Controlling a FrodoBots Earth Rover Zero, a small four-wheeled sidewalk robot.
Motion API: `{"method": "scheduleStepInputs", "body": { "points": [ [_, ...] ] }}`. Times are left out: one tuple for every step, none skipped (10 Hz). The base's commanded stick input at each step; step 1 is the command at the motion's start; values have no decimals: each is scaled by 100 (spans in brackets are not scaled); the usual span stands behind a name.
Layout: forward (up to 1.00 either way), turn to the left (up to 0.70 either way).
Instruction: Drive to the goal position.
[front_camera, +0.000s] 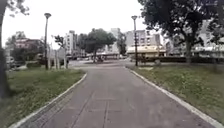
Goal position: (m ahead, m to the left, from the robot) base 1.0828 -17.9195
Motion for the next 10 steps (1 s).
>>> {"method": "scheduleStepInputs", "body": {
  "points": [
    [85, 0],
    [85, 0],
    [85, 0],
    [85, 0],
    [85, 0],
    [85, 0],
    [85, 0],
    [85, 0],
    [85, 0],
    [85, 0]
  ]
}}
